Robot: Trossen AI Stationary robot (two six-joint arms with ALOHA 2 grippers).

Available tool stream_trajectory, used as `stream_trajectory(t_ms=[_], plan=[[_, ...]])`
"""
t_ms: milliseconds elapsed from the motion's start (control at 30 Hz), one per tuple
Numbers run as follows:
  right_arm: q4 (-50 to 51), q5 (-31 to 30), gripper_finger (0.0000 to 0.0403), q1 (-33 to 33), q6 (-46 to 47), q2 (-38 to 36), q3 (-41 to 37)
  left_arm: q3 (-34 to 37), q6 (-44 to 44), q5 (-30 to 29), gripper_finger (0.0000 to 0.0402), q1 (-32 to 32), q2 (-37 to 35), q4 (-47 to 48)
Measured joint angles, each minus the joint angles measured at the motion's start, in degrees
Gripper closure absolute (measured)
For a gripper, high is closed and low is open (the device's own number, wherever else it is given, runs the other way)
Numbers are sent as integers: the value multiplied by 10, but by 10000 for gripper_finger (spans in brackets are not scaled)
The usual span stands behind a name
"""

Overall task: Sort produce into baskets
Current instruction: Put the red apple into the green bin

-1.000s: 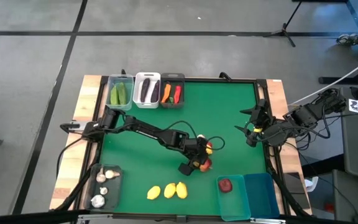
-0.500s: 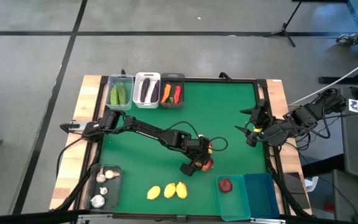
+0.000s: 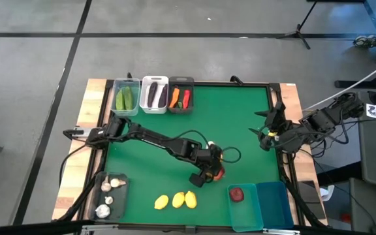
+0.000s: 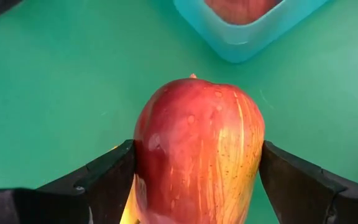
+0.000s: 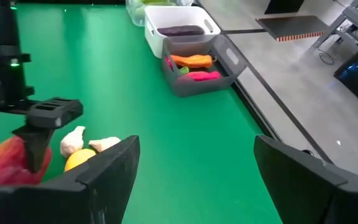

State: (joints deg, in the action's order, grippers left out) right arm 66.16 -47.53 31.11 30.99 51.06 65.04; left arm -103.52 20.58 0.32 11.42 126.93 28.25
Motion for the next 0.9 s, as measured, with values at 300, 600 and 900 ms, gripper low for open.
stream_trajectory(t_ms=[300,600,900], plan=[[2,-32,86,0,3,-47,0,-42,13,-16,92,13,-1,-2],[5,-69,86,0,15,-95,0,-59,21,-17,92,26,-1,-74],[25,-69,86,0,51,-109,0,-59,13,36,92,40,-1,-228]])
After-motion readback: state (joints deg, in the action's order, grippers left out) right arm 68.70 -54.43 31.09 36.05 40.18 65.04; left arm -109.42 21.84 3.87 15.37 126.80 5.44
